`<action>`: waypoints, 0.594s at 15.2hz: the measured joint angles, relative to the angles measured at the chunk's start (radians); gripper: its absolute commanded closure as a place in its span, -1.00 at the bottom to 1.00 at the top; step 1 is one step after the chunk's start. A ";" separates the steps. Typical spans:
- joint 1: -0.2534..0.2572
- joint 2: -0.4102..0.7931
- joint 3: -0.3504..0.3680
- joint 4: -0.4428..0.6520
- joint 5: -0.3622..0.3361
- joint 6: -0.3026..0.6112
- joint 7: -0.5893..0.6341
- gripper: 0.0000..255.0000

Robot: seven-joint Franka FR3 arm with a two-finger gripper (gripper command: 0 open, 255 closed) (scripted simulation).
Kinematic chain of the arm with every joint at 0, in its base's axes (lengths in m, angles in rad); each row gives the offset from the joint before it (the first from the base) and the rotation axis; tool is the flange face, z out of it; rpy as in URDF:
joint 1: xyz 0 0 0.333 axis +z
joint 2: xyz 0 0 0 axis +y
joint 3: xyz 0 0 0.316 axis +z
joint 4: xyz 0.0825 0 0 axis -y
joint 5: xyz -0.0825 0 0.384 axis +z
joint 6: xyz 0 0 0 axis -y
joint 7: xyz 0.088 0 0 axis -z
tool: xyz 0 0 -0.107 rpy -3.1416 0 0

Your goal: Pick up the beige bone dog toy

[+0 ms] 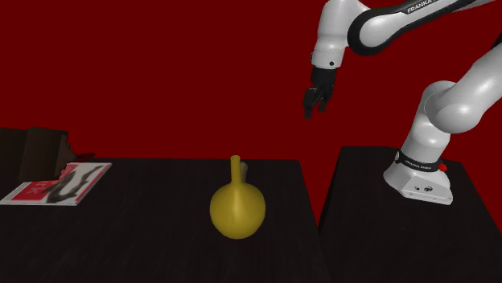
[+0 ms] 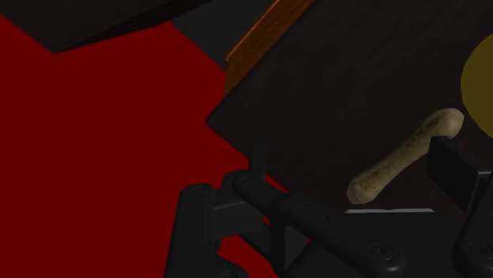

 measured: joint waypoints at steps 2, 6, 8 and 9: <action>-0.007 0.074 0.039 0.009 0.012 0.076 0.069 -1.00; -0.023 0.220 0.113 0.033 0.012 0.220 0.217 -1.00; -0.040 0.309 0.140 0.057 -0.010 0.293 0.290 -1.00; -0.048 0.356 0.152 0.071 -0.027 0.329 0.329 -1.00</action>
